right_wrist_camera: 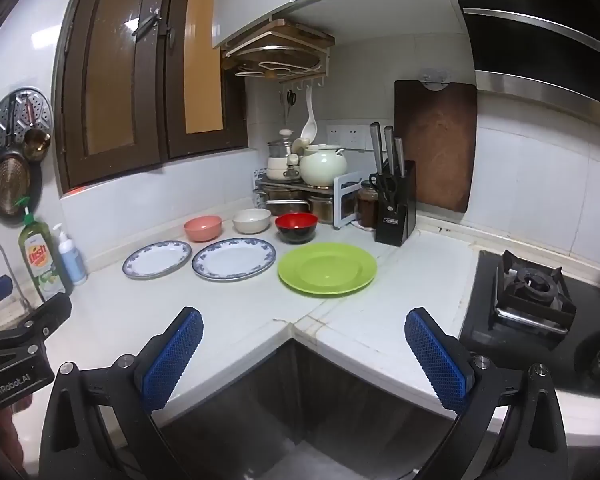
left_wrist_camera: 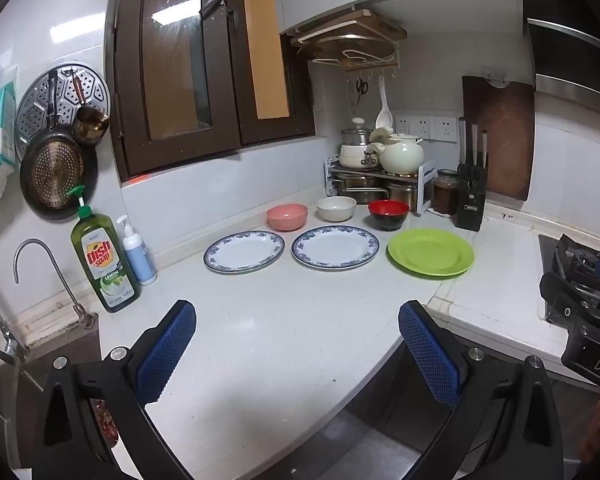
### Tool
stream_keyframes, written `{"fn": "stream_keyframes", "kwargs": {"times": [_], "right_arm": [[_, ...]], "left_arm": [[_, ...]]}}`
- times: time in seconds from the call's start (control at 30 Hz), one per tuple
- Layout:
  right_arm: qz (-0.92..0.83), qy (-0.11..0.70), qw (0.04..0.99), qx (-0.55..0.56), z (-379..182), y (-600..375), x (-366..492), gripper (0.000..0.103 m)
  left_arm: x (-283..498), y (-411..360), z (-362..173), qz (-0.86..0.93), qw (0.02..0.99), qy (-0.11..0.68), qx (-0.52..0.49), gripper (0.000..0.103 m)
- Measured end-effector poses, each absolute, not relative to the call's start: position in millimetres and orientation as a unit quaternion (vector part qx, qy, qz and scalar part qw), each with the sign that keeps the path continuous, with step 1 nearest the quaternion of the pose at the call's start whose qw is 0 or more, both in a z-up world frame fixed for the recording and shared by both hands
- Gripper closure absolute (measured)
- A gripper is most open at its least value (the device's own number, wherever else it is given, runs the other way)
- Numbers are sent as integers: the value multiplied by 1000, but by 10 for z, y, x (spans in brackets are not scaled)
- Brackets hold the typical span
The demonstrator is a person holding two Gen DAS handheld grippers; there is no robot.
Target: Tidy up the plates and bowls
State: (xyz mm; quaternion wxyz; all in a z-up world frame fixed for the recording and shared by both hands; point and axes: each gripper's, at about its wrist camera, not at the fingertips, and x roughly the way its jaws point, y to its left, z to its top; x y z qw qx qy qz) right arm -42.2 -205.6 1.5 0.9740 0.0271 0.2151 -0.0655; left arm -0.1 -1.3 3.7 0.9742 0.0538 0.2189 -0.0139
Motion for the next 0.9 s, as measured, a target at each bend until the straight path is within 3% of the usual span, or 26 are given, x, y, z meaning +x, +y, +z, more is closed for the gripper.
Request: {"fn": "stream_keyframes", "kwargs": {"times": [0.9], "right_arm": [[-78, 210, 974, 28, 35, -2119, -358, 0]], "left_arm": [[191, -88, 97, -32, 976, 212, 45, 0]]}}
